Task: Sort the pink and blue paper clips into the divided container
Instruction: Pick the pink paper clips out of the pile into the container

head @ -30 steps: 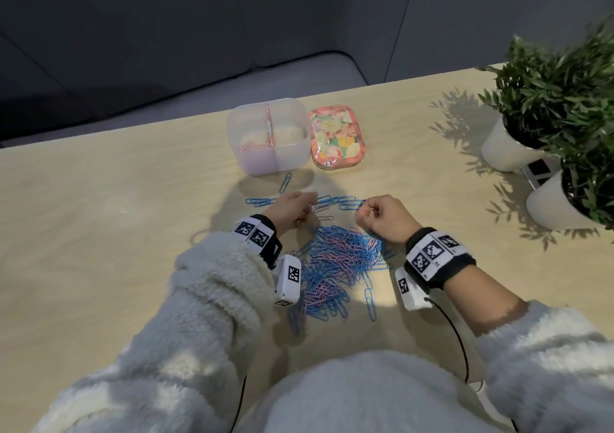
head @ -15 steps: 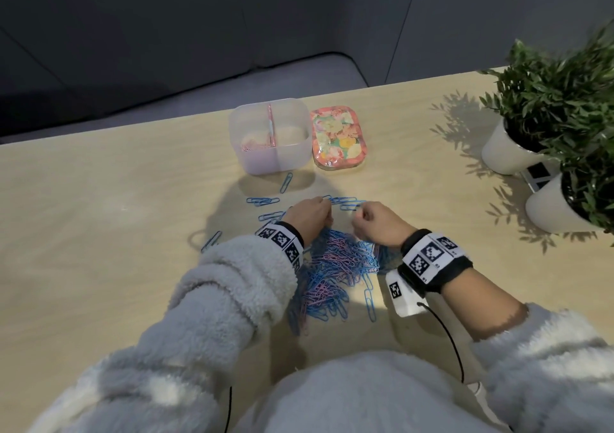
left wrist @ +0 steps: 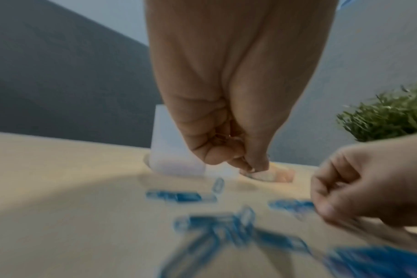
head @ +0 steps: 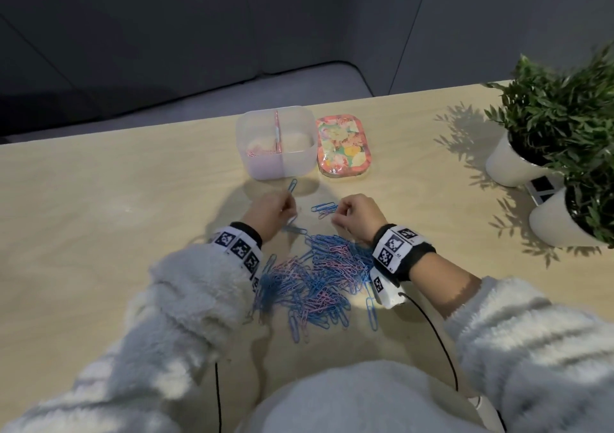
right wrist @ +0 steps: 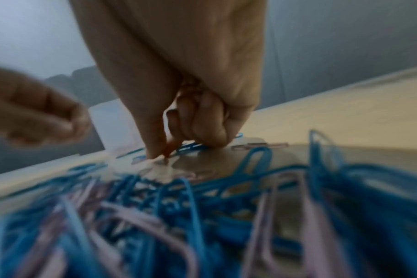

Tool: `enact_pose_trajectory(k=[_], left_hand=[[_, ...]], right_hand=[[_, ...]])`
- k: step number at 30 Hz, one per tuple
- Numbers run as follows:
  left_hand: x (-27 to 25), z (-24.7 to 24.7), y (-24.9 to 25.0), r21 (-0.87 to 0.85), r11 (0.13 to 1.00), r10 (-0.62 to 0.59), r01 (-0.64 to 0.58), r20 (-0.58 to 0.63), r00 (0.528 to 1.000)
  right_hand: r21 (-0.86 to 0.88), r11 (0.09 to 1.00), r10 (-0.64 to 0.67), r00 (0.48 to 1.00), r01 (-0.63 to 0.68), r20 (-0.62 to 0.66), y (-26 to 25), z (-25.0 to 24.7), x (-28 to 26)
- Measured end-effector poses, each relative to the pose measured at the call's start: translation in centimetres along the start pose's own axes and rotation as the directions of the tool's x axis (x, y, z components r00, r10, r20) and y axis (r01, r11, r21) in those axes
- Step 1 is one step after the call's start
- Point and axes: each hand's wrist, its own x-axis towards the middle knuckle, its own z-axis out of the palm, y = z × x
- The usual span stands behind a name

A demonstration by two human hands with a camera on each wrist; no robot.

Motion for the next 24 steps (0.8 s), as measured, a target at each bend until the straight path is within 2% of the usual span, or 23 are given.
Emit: enact_pose_trajectory(k=[3,6,9,11,13,16,19,22,24], left_hand=[[1.3,-3.5,-0.6,0.029,0.999,0.016,-0.012,-0.142,0.990],[3.2,-6.7,-0.7,0.041,0.999,0.013,-0.002,-0.266,0.964],[5.3,-8.7,-0.1,0.088,0.995,-0.016,0.050,-0.349,0.937],[6.6,-9.2,0.0,0.164,0.984,-0.011,0.075,-0.365,0.931],[7.8,-9.0,-0.1,0.230,0.969,-0.015,0.095,-0.327,0.945],[8.9,-8.2,-0.7,0.259,0.957,-0.060,0.129,-0.260,0.964],[8.7,-7.7,-1.1,0.235,0.961,-0.084,0.146,-0.257,0.963],[7.3,-7.9,-1.3,0.135,0.986,-0.049,0.099,-0.333,0.941],[5.4,-7.7,-1.7,0.091,0.996,0.039,-0.001,-0.418,0.908]], right_hand=[[-0.140,0.986,-0.095,0.995,0.089,-0.037,-1.2,0.4,0.3],[-0.294,0.933,-0.209,0.978,0.205,0.017,-1.9,0.5,0.3],[-0.415,0.872,-0.244,0.965,0.261,0.096,-2.1,0.2,0.4],[-0.499,0.816,-0.251,0.957,0.290,0.145,-2.1,0.2,0.5],[-0.552,0.773,-0.254,0.950,0.313,0.183,-2.1,0.2,0.6],[-0.468,0.830,-0.214,0.948,0.303,0.234,-1.8,-0.1,0.7],[-0.379,0.881,-0.189,0.945,0.284,0.268,-1.7,-0.4,0.6],[-0.268,0.922,-0.203,0.938,0.280,0.281,-2.5,-0.7,1.0],[-0.064,0.967,-0.215,0.929,0.245,0.301,-3.6,-1.7,1.4]])
